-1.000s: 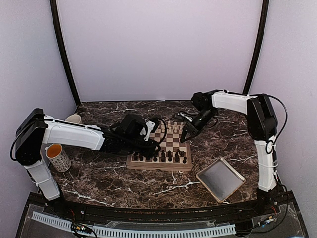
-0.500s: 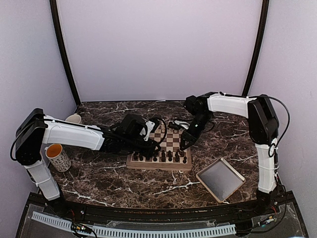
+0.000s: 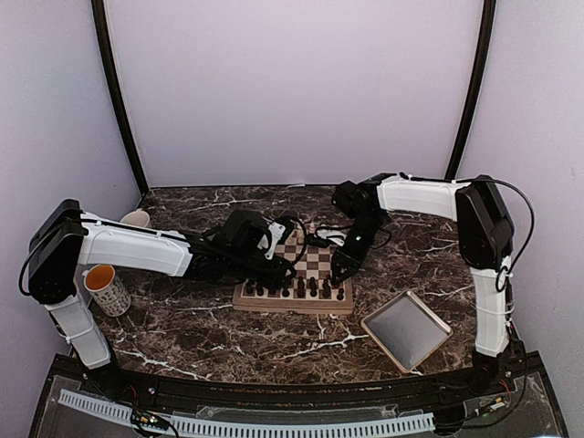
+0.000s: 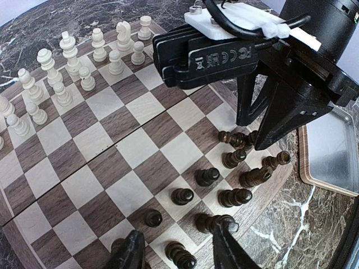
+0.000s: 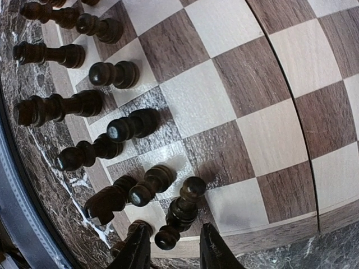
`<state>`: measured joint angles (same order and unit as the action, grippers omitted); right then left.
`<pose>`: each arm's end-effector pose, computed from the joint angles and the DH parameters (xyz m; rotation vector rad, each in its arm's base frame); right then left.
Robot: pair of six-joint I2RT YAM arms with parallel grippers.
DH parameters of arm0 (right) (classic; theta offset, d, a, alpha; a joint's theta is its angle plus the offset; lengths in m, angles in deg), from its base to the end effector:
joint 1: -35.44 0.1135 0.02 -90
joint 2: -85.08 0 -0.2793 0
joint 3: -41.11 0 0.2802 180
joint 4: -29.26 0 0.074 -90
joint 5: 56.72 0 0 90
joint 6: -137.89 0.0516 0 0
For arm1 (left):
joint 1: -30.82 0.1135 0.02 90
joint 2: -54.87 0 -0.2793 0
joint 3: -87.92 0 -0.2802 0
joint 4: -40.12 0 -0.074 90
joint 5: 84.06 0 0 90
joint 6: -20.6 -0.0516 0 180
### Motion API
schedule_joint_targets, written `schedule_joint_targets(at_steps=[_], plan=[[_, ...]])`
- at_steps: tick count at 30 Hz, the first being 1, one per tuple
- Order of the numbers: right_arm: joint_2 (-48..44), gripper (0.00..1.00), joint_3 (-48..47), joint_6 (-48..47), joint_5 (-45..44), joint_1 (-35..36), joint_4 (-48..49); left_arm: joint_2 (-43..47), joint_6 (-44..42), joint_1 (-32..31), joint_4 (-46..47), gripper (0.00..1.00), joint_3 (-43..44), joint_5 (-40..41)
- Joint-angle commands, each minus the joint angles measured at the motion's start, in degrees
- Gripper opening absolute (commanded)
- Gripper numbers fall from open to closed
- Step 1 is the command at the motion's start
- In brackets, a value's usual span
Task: Set up the chess pieces on the board
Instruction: Pick up the pawn from a7, then place the pawn at g7.
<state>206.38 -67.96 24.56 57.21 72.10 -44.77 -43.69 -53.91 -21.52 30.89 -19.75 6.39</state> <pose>0.3460 0.2836 0.1719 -1.5465 2.6368 0.6550 0.2540 -0.3285 0.1930 0.7123 2.1526 -0.6448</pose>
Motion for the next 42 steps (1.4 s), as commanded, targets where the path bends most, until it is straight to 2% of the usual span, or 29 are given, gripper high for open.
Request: schedule_joint_targets(at_steps=[1, 7, 15, 25, 35, 42], plan=[[-2.9, 0.28, 1.0, 0.3, -3.7, 0.7, 0.4, 2.5, 0.6, 0.3, 0.2, 0.44, -0.8, -0.3], [-3.7, 0.15, 1.3, 0.7, -5.7, 0.7, 1.6, 2.5, 0.6, 0.3, 0.4, 0.44, -0.8, -0.3], [-4.9, 0.08, 1.1, 0.4, -6.4, 0.6, 3.7, 2.4, 1.4, 0.3, 1.0, 0.44, -0.2, -0.9], [-7.4, 0.07, -0.7, 0.7, -6.8, -0.3, 4.0, 0.8, 2.0, 0.9, 3.3, 0.44, 1.4, -2.5], [-6.9, 0.07, -3.8, 0.7, -5.7, -1.2, 3.5, -2.5, 6.9, 4.2, 15.6, 0.45, -0.4, -9.8], [-7.7, 0.07, -4.7, 0.5, -5.1, -1.4, 3.4, -5.0, 7.4, 5.0, 23.0, 0.45, -1.0, -13.1]])
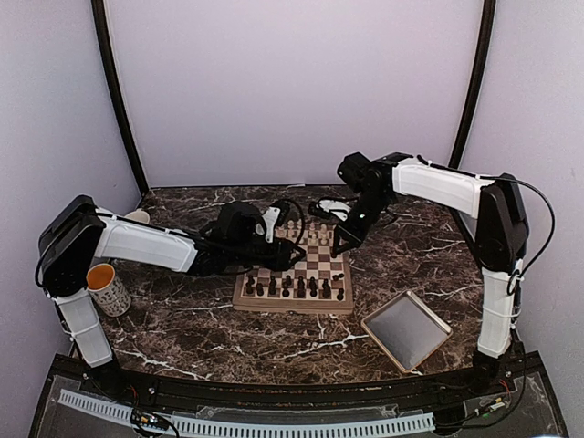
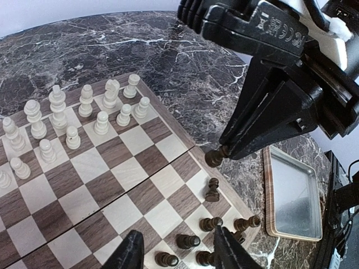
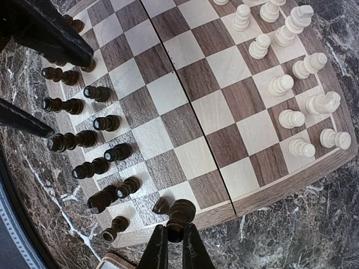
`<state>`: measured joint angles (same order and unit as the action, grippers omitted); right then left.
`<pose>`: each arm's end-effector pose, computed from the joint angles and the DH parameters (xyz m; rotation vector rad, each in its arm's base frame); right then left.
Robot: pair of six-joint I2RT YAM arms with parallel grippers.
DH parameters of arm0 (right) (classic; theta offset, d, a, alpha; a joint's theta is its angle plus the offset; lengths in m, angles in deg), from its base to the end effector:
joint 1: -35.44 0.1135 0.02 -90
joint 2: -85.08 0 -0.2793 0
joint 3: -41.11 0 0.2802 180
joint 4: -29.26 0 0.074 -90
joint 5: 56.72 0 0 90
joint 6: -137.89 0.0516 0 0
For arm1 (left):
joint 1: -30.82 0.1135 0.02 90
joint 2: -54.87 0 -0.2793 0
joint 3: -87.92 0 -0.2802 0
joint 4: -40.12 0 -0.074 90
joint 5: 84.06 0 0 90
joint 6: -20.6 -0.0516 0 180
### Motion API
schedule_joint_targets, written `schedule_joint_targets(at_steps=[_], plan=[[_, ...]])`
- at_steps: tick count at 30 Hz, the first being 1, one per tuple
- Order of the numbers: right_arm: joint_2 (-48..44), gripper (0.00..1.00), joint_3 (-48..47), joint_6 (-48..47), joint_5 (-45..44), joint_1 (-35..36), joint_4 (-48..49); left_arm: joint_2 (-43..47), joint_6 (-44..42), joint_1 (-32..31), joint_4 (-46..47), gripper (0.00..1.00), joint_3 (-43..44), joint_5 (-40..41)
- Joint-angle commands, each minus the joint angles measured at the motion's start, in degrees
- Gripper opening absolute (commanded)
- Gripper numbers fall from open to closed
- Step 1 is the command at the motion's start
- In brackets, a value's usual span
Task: Set up the chess pieces on the board
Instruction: Place the pawn at g7.
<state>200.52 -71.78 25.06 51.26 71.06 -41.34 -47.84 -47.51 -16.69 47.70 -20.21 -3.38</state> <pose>0.3611 0.2783 0.2355 -1.4469 2.4497 0.4941 0.2889 -0.3277 0.1930 0.5739 2.0169 -0.9254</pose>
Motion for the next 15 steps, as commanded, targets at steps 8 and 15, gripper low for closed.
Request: schedule_joint_targets(at_steps=[8, 15], plan=[[0.0, 0.09, -0.6, -1.0, 1.0, 0.0, 2.0, 3.0, 2.3, 0.2, 6.8, 0.44, -3.7, 0.0], [4.2, 0.09, -4.6, -1.3, -1.0, 2.4, 2.0, 13.7, 1.7, 1.1, 3.0, 0.44, -12.1, 8.3]])
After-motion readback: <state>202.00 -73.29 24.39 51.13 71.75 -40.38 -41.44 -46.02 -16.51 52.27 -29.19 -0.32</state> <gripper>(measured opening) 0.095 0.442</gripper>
